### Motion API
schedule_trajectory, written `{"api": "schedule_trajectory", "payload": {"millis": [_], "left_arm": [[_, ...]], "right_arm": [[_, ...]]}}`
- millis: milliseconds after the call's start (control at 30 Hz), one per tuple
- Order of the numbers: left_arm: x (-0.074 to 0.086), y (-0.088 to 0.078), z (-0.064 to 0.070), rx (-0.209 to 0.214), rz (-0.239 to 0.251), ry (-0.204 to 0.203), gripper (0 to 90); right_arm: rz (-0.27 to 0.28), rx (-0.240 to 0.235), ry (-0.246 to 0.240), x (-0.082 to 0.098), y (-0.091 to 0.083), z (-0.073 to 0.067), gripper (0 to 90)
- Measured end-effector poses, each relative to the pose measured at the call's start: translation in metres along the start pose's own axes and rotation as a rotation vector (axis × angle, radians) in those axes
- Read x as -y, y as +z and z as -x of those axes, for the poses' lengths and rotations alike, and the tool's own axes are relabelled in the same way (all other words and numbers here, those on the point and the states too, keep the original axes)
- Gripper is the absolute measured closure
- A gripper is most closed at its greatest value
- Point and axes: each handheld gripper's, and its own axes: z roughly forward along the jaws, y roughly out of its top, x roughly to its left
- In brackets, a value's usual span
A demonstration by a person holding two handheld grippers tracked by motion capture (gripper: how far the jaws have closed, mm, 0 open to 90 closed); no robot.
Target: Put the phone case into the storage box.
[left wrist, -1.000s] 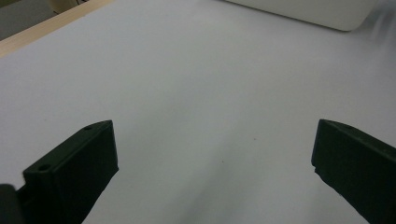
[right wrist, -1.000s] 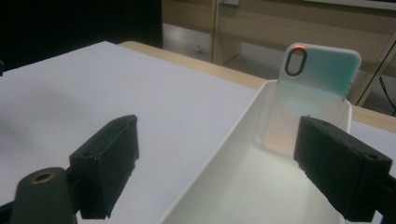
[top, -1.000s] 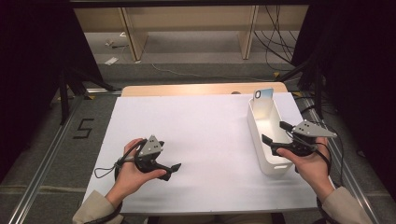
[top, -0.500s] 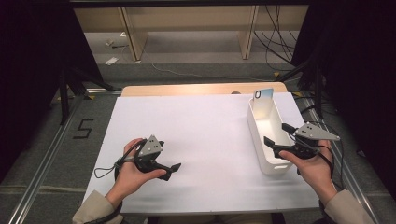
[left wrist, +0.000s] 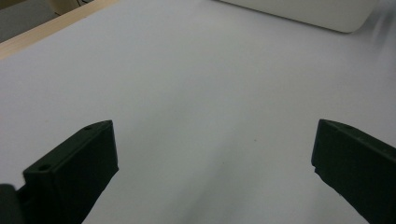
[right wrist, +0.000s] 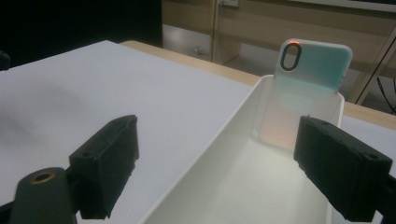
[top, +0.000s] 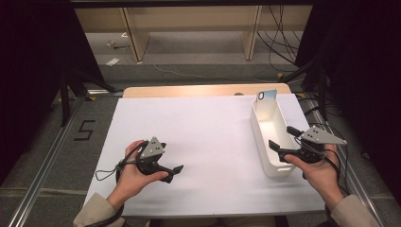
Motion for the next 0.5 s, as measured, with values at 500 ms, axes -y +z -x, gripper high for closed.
{"api": "schedule_trajectory", "payload": {"millis": [500], "left_arm": [[0.0002,0.0001,-0.0003,0.000,-0.001,0.000,0.0]], "right_arm": [[0.000,-0.006,-0.003,0.0033,-0.0030,-0.0011,14.9]]}}
